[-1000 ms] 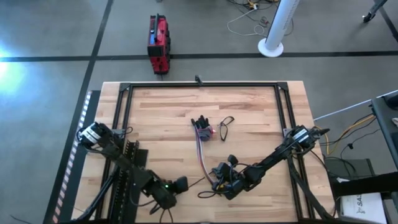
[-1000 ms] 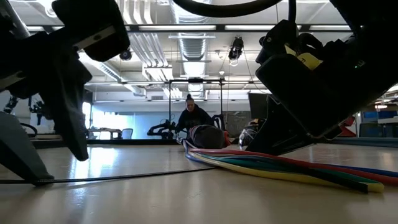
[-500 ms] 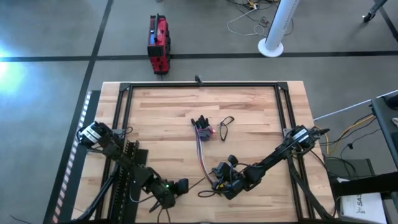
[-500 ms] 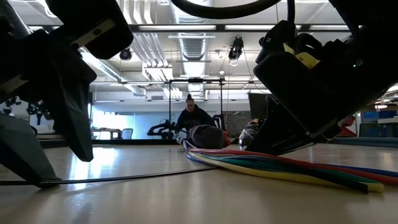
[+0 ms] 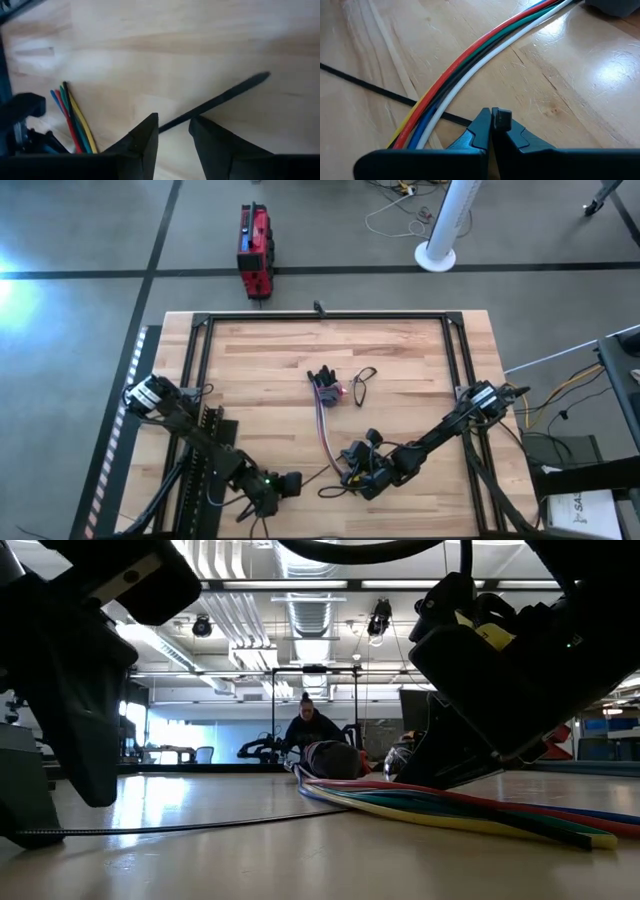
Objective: Ziptie cables
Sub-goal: Wrap the cable wires together using a black zip tie
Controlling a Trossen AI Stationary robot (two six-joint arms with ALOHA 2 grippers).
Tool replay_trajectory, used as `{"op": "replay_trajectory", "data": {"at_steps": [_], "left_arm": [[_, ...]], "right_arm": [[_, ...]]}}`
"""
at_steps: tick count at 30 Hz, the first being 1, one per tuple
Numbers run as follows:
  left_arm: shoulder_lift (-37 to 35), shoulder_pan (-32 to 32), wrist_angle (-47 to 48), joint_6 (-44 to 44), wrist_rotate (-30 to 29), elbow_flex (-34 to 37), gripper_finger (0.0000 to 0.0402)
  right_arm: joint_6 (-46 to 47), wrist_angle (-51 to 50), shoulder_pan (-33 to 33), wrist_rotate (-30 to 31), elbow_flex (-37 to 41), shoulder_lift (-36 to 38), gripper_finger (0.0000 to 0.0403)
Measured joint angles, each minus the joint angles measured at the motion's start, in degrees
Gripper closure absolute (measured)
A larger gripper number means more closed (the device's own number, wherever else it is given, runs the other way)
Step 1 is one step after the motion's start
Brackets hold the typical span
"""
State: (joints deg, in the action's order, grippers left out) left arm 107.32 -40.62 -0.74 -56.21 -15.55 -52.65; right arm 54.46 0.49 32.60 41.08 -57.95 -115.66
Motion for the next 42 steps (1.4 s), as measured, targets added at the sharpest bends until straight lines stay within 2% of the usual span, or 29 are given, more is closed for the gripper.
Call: {"op": "replay_trajectory", "data": {"at_steps": [5,9,12,23,30,37,42], "left_arm": [[1.3,1.8,-1.7,-1.2,1.7,-0.1,0.0308],[1.4,2.5,-3.7,-2.9,6.2,-0.1,0.032],[1.4,2.5,-6.7,-5.2,6.2,-0.1,0.0324],[1.5,5.4,-10.3,-3.7,7.6,-0.1,0.0331],[1.1,5.5,-9.8,-1.6,5.7,-0.1,0.034],[0.0,5.8,-9.2,-1.3,0.5,0.0,0.0319],[-0.6,5.8,-6.7,-1.6,-0.1,0.0,0.0297]], "right_arm": [[0.8,0.0,0.0,0.1,0.0,0.0,0.0403],[1.1,0.0,0.0,0.1,0.0,0.0,0.0403],[1.5,0.0,0.0,0.2,0.0,0.0,0.0403],[2.0,0.0,0.0,0.3,0.0,0.0,0.0403],[1.9,0.0,0.0,0.3,0.0,0.0,0.0403],[1.9,0.0,0.0,0.3,0.0,0.0,0.0403],[2.0,0.0,0.0,-0.1,0.0,0.0,0.0403]]}}
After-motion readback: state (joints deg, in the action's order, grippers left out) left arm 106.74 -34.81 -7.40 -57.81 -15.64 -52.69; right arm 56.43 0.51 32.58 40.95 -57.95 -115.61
